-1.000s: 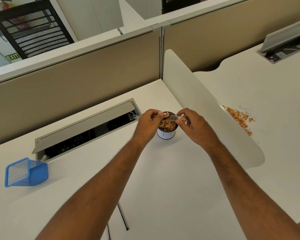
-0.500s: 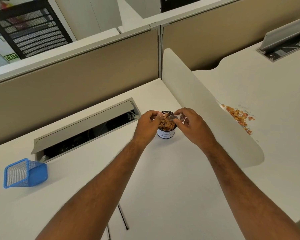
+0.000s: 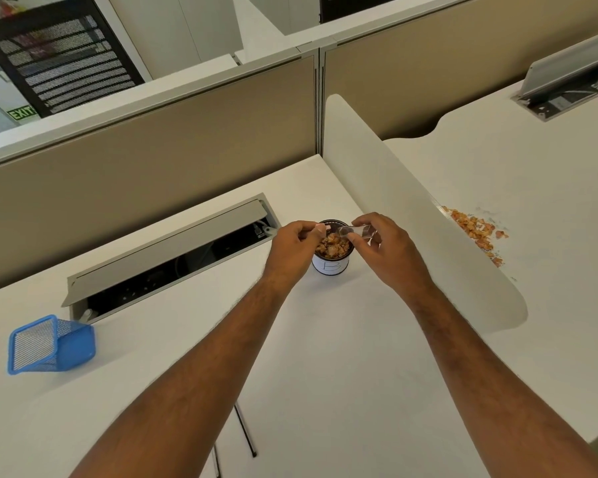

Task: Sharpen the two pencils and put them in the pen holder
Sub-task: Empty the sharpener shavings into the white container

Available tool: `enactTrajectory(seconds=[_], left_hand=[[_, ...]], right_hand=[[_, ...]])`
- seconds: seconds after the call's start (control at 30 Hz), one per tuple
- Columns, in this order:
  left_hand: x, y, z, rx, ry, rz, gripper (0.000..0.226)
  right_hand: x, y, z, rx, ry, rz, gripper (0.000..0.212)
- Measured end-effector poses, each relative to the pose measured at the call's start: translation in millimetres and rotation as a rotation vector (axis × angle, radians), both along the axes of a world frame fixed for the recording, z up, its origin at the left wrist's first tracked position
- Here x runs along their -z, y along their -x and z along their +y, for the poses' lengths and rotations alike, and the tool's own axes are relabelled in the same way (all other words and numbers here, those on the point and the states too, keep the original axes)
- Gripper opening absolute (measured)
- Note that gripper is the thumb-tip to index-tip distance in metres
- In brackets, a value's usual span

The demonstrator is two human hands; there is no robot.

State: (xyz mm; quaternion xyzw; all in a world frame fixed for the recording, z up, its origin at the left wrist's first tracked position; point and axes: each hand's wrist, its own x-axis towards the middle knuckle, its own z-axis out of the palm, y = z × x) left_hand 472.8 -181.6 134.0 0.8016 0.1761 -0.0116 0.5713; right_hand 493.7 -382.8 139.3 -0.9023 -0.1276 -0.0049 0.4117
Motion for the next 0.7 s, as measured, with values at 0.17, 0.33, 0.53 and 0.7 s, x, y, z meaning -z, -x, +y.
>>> enactTrajectory(seconds=[0.17, 0.33, 0.53, 0.7], left_hand=[[1.7, -1.1, -1.7, 0.015, 0.017, -0.002, 0.028], [-3.1, 0.2, -2.8, 0.035, -0.022, -0.034, 0.026], [-2.9, 4.8, -1.5, 0.076, -0.079, -0.073, 0.031], [-4.1, 8.0, 1.7, 0.091, -0.108, -0.071, 0.032]], right_hand=[[0.1, 3.6, 3.8, 0.002, -0.022, -0.005, 0.017], [1.6, 1.2, 2.6, 0.029, -0.051, -0.026, 0.02], [2.5, 0.2, 2.1, 0.007, -0.035, -0.044, 0.021], [-1.6, 3.0, 1.5, 0.011, -0.023, 0.008, 0.023]])
